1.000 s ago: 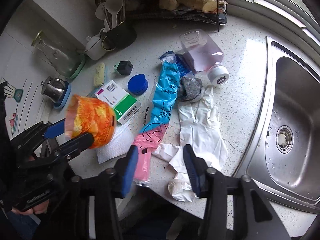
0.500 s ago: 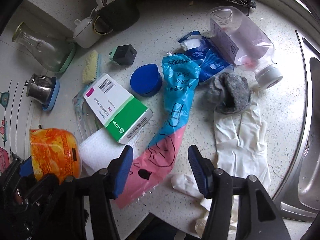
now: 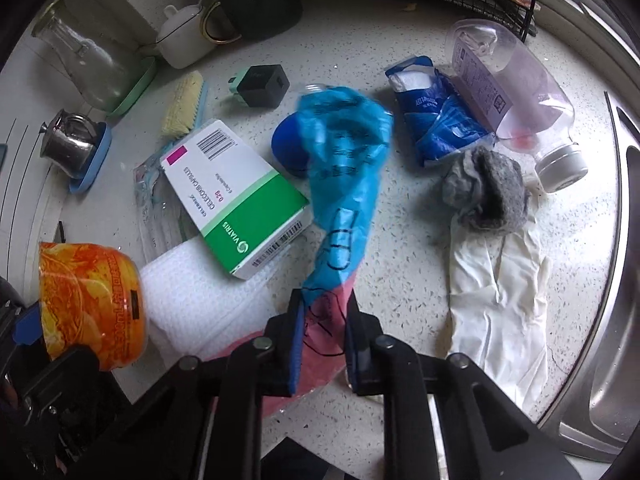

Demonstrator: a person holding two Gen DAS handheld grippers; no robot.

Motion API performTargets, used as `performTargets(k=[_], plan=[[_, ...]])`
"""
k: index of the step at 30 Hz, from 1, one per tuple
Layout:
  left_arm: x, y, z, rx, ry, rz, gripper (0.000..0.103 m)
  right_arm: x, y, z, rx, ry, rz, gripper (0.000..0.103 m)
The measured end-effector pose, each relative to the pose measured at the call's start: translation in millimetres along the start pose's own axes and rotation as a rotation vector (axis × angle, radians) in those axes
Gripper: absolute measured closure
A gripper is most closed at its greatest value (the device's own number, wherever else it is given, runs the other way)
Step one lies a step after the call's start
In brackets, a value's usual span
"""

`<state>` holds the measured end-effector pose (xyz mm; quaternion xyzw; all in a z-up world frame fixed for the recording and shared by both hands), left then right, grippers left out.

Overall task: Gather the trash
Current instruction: 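Grasp the orange plastic cup with the left gripper while the right gripper lifts the bag, then carry cup and bag over the red bin and open both grippers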

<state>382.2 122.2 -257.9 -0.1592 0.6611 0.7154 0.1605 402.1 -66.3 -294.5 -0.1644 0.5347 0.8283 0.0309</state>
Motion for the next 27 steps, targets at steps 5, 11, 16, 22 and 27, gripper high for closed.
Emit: performTargets(k=[5,11,16,22,27], plan=[[4.8,17.1,-8.2,-0.005,0.01,-0.022,0.054,7.8,44.6,3.8,0.031,0.054,-0.082,0.092],[17.2,58.1,-29.6,-0.024,0.027,-0.077,0.054,35.7,110.8,13.6,0.027,0.098,-0.171,0.093],[41.5,97.0,-62.3,-0.021,0.003,-0.122,0.054,70.8,163.5,22.5,0.056,0.169,-0.246,0.093],[80.4,126.9,-101.9,-0.021,-0.004,-0.139,0.053,132.6,208.8,12.8,0.076,0.225,-0.286,0.093],[120.8,138.6,-131.0,-0.015,-0.013,-0.125,0.053,187.4,216.1,-7.0,0.095,0.22,-0.286,0.093]])
Point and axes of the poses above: each gripper's, at about its wrist camera, not at the fingertips, and y roughly against the way its jaws point, z to its left, x to its underside, the point moved 10 cm from there along -y, roughly the way its jaws point, and after that the axes turned 13 degrees about -x, right-handed, at the moved point
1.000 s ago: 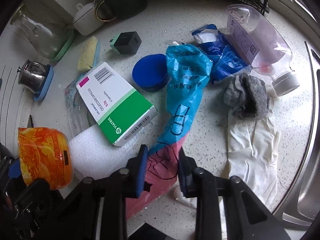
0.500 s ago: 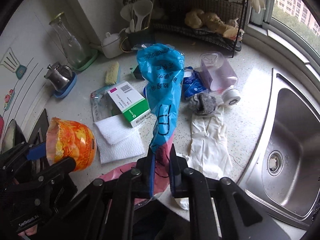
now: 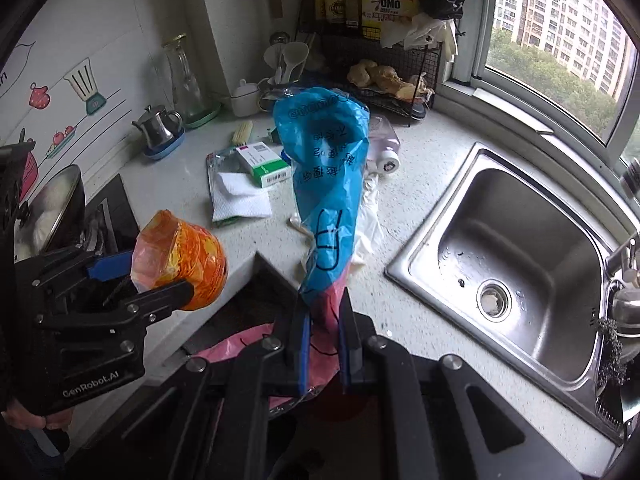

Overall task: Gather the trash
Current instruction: 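Carry cup and bag over the red bin and open both grippers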

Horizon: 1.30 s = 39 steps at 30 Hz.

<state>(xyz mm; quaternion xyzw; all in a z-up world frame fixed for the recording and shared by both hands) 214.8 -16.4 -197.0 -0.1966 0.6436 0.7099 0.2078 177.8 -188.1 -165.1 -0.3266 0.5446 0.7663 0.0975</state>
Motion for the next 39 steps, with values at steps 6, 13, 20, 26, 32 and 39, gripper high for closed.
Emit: performTargets(k=[6,13,20,26,32,39], plan=[[59.5,-12.8,-32.0,0.018,-0.033,0.085,0.053,66.5,-10.0,-9.2,-0.011,-0.056,0.068,0.093],[129.0,-49.8,-61.7,0.046,-0.081,0.209,0.053,142.1,-36.9,-16.4,0.014,-0.124,0.147,0.093],[193.7,-119.4,-86.9,0.09,-0.122,0.314,0.053,195.6,-89.9,-29.8,0.068,-0.156,0.214,0.093],[245.1,-207.5,-104.2,0.107,-0.162,0.378,0.053,242.6,-170.3,-57.7,0.073,-0.24,0.26,0.092],[289.5,-304.9,-115.2,0.107,-0.18,0.411,0.053,280.5,-271.0,-87.6,0.075,-0.277,0.273,0.092],[342.7,-410.1,-134.0,0.105,-0.21,0.423,0.053,331.1,-382.8,-117.3,0.069,-0.297,0.282,0.093]])
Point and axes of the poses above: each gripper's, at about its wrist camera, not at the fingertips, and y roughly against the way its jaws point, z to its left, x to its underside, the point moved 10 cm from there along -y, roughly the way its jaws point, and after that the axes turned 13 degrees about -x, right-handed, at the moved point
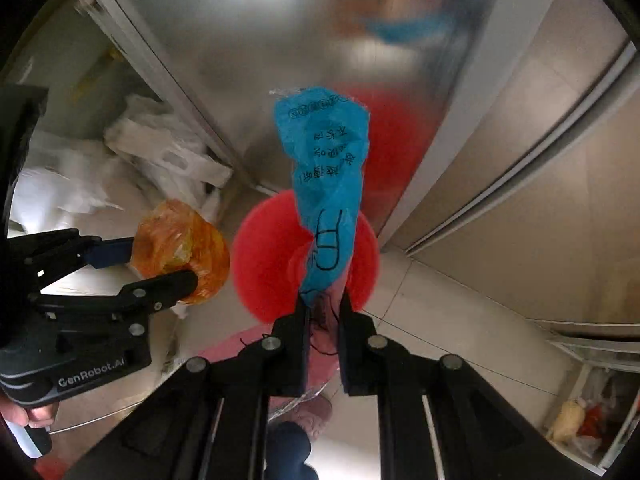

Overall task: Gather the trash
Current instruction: 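Carry cup and bag over the red bin and open both grippers, then raise both tools back toward the counter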

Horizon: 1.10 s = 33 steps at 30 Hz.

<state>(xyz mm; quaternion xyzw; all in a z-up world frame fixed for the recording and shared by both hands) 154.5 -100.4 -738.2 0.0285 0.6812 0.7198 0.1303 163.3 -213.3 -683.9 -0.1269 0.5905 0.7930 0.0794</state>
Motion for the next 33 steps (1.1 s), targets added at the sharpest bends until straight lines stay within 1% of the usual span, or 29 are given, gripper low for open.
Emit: performTargets(k=[3,4,7,9,14,15,16,17,18,19,20,21,23,25,28,31,33], plan=[[0.4,-42.2,-4.0,-0.015,-0.009,0.002,0.052,-1.9,-46.3,-8.1,-0.01,-0.011,0.008,0.093],[0.8,-55.9,-3.8,-0.023,-0.012,0.005,0.052,-7.3,-58.4,-10.3,-0.014,-0.015,0.011,0.093],[-0.3,-85.8,-2.5,-0.032,-0.005,0.013,0.052,-2.8,-89.1,-23.3,-0.014,-0.014,0.014,0.092],[-0.8,-104.0,1.3,-0.036,0.005,0.024,0.052,-2.7,-105.0,-28.0,-0.007,-0.011,0.018,0.092],[-6.7,-127.1,-2.5,-0.048,-0.007,0.019,0.049,5.0,-128.4,-37.4,-0.018,0.002,0.042,0.092],[-6.9,-130.6,-2.0,-0.041,-0.009,0.019,0.046,5.6,-132.3,-38.2,-0.017,0.005,0.045,0.092],[-7.1,-133.9,-1.3,-0.033,-0.006,0.019,0.041,7.1,-133.2,-47.7,-0.009,0.003,0.043,0.092],[-6.9,-135.1,0.2,-0.029,0.004,0.021,0.028,7.0,-133.9,-49.2,-0.006,-0.002,0.035,0.09],[-7.1,-137.7,2.5,-0.027,0.013,0.021,0.023,8.7,-134.0,-51.0,-0.007,0.0,0.033,0.083],[-7.2,-137.0,3.0,-0.025,0.019,0.02,0.022,10.3,-134.0,-51.8,0.006,0.006,0.034,0.069],[-7.8,-135.0,2.8,-0.017,0.017,0.011,0.019,10.7,-135.1,-51.9,0.021,0.01,0.033,0.061],[-9.6,-134.9,2.4,-0.01,0.008,-0.001,0.016,9.8,-136.0,-50.8,0.021,0.009,0.025,0.049],[-11.2,-131.3,4.1,-0.027,-0.006,-0.02,0.016,11.0,-129.1,-52.1,0.016,0.009,0.012,0.046],[-11.0,-124.6,5.3,-0.038,-0.007,-0.025,0.016,9.9,-122.1,-50.8,0.02,0.014,-0.002,0.039],[-7.2,-105.9,8.4,-0.045,-0.004,-0.028,0.016,11.9,-104.9,-54.0,0.025,0.019,-0.022,0.037],[-2.2,-69.4,11.6,-0.047,-0.008,-0.036,0.016,11.9,-72.0,-47.4,0.035,0.023,-0.046,0.037],[0.4,-34.2,11.7,-0.041,-0.009,-0.044,0.016,9.5,-40.0,-39.8,0.052,0.029,-0.068,0.037]])
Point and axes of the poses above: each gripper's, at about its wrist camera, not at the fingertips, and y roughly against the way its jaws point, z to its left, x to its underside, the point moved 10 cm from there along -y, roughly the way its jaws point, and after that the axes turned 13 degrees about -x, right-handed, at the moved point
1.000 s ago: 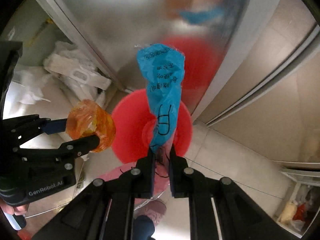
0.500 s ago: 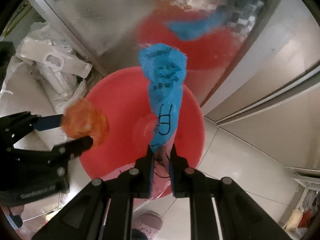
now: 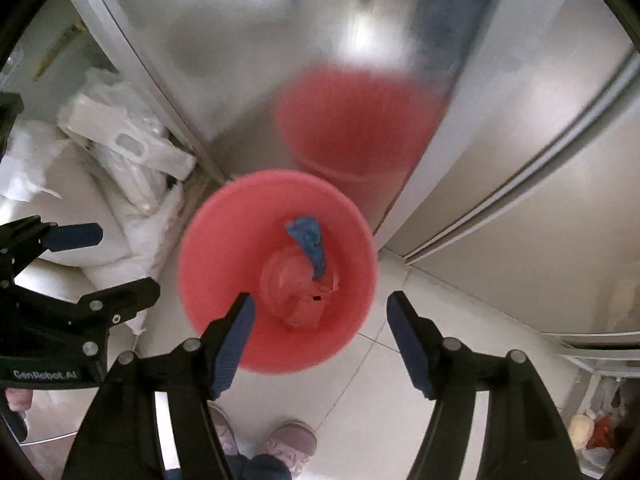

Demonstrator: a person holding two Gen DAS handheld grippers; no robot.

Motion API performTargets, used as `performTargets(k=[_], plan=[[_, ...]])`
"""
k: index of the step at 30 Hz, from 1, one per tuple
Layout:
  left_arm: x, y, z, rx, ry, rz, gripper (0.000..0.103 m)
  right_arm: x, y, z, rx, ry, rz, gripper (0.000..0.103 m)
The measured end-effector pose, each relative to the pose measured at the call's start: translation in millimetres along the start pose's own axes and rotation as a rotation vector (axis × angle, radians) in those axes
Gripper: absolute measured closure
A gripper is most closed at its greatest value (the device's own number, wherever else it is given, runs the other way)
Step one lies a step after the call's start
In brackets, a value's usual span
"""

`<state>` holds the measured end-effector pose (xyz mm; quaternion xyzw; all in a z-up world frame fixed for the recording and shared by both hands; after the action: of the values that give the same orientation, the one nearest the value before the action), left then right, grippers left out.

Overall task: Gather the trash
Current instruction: 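Raise both tools back toward the counter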

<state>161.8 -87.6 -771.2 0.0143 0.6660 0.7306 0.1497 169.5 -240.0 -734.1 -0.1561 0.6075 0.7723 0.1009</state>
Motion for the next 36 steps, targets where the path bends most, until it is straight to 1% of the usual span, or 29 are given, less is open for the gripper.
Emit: performTargets(k=[2,4,6,8,11,12,14,18,21,23,24,26,27,30,31,32,34,36], plan=[[-0.1,40.9,5.2,0.003,0.0,-0.027,0.016,-5.3,36.6,8.7,0.016,0.007,-0.02,0.036],[-0.3,85.2,8.7,0.005,-0.002,-0.054,0.016,-12.2,81.4,16.0,0.031,0.001,-0.059,0.035],[-0.9,131.5,12.8,0.016,0.0,-0.08,0.016,-21.1,127.5,27.4,0.008,-0.011,-0.102,0.035],[-1.5,180.7,16.6,0.023,0.004,-0.114,0.016,-30.1,175.5,37.1,0.011,-0.024,-0.148,0.035],[1.0,254.3,25.7,0.028,0.018,-0.139,0.016,-41.3,241.1,56.4,0.019,-0.023,-0.169,0.035],[2.2,272.8,29.5,0.032,0.023,-0.141,0.016,-44.0,263.0,63.4,0.014,-0.031,-0.173,0.035],[1.2,323.5,39.4,0.034,0.041,-0.154,0.016,-47.9,309.0,74.2,0.012,-0.051,-0.184,0.035],[-1.7,408.9,54.6,0.02,0.076,-0.217,0.016,-57.5,393.6,97.3,0.077,-0.038,-0.231,0.035],[-0.5,457.6,70.6,0.001,0.091,-0.259,0.016,-61.0,445.8,119.3,0.092,0.012,-0.288,0.035],[1.8,486.0,80.9,-0.031,0.1,-0.283,0.016,-63.3,471.4,134.5,0.097,0.044,-0.309,0.035],[2.7,496.4,84.8,-0.036,0.109,-0.293,0.016,-63.4,483.0,141.8,0.08,0.057,-0.316,0.035],[5.1,520.3,89.9,-0.019,0.122,-0.315,0.016,-64.2,503.7,151.6,0.054,0.07,-0.332,0.035],[6.9,532.1,91.0,-0.006,0.124,-0.322,0.016,-64.4,512.5,155.2,0.055,0.076,-0.342,0.035],[10.3,556.5,94.8,0.007,0.133,-0.344,0.016,-68.5,527.1,166.2,0.072,0.102,-0.366,0.035],[12.2,565.8,95.8,0.005,0.14,-0.352,0.016,-67.7,534.2,167.1,0.067,0.103,-0.364,0.035],[14.2,574.1,96.3,0.004,0.143,-0.363,0.016,-67.7,532.9,172.5,0.059,0.1,-0.358,0.035],[16.4,590.0,100.1,-0.007,0.146,-0.383,0.016,-71.8,534.6,184.7,0.041,0.084,-0.36,0.035],[21.5,602.9,101.9,-0.026,0.16,-0.396,0.016,-73.8,541.0,191.1,0.044,0.084,-0.37,0.035]])
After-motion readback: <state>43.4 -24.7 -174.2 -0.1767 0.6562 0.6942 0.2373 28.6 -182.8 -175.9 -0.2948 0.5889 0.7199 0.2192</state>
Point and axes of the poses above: each gripper's, at about its wrist camera, not at the fingertips, and y roughly against the way its jaws point, z to its left, x to its underside, the point moved 10 cm from there along -y, roughly the way its jaws point, and after that the axes turned 13 degrees about -x, right-handed, at the moved point
